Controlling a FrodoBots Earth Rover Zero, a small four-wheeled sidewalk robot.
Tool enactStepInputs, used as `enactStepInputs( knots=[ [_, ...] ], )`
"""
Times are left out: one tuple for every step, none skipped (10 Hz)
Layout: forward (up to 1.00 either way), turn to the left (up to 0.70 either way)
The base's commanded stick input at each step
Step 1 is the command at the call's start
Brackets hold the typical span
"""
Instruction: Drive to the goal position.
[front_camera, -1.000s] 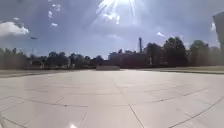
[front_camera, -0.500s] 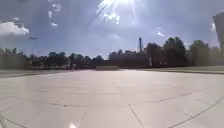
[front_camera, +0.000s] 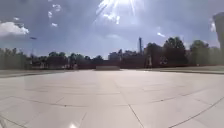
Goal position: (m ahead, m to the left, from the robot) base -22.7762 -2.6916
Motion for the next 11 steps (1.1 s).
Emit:
enactStepInputs(
  knots=[
    [0.05,0.00],
    [0.05,0.00],
    [0.05,0.00],
    [0.05,0.00],
    [0.05,0.00],
    [0.04,0.00],
    [0.04,0.00],
    [0.05,0.00],
    [0.04,0.00],
    [0.05,0.00],
    [0.05,0.00]
  ],
)
